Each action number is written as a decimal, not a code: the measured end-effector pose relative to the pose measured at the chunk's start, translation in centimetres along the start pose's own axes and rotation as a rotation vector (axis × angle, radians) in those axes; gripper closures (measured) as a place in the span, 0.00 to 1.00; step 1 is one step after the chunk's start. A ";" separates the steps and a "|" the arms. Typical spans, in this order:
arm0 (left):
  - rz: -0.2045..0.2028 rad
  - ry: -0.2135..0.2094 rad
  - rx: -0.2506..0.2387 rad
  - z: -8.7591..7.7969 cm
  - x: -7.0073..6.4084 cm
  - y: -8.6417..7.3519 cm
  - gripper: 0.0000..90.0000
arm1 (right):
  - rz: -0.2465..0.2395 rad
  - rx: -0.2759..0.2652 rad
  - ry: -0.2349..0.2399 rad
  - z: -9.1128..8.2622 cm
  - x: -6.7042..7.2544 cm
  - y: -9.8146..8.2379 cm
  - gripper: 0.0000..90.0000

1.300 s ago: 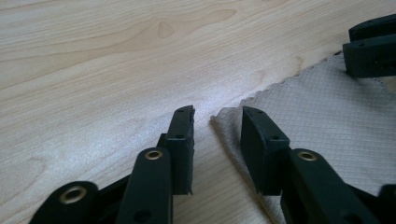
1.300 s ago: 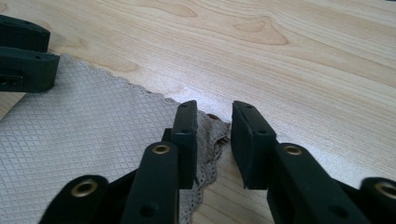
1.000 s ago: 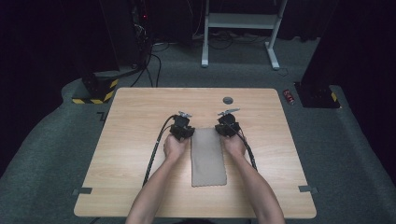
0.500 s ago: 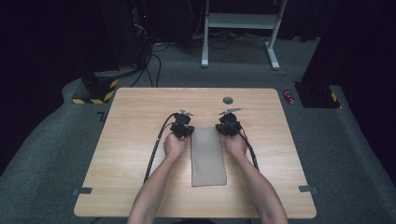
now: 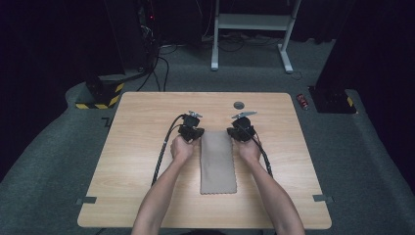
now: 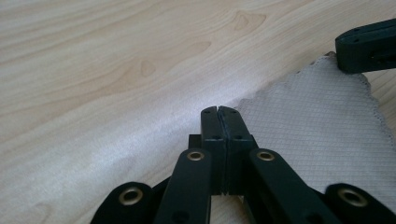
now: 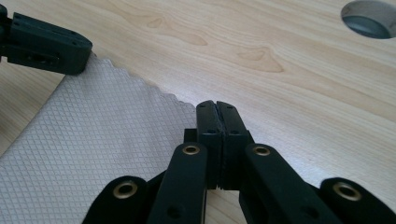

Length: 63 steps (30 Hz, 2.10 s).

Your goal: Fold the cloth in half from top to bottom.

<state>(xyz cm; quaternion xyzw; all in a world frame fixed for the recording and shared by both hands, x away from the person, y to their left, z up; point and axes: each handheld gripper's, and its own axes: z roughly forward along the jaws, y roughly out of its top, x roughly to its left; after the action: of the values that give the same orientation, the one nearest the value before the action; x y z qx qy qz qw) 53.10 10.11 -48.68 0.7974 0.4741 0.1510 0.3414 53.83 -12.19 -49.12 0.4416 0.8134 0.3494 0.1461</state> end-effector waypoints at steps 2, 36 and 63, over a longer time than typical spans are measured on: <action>-0.012 -0.007 -0.017 -0.2 0.1 0.2 1.00 | 0.006 -0.007 -0.001 -0.3 -0.1 0.2 0.99; 0.108 -0.059 -0.033 -2.8 -0.5 1.2 1.00 | -0.076 -0.032 0.045 -3.3 0.7 1.7 0.99; 0.138 -0.121 -0.065 -4.7 -1.6 -1.8 1.00 | -0.115 -0.041 0.110 -5.5 1.7 -1.9 0.99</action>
<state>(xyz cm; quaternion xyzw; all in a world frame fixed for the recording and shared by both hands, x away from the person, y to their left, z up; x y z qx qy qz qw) 48.46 11.24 -46.38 0.8245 0.3912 0.1410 0.3838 48.67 -13.89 -46.40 0.3713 0.8369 0.3807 0.1298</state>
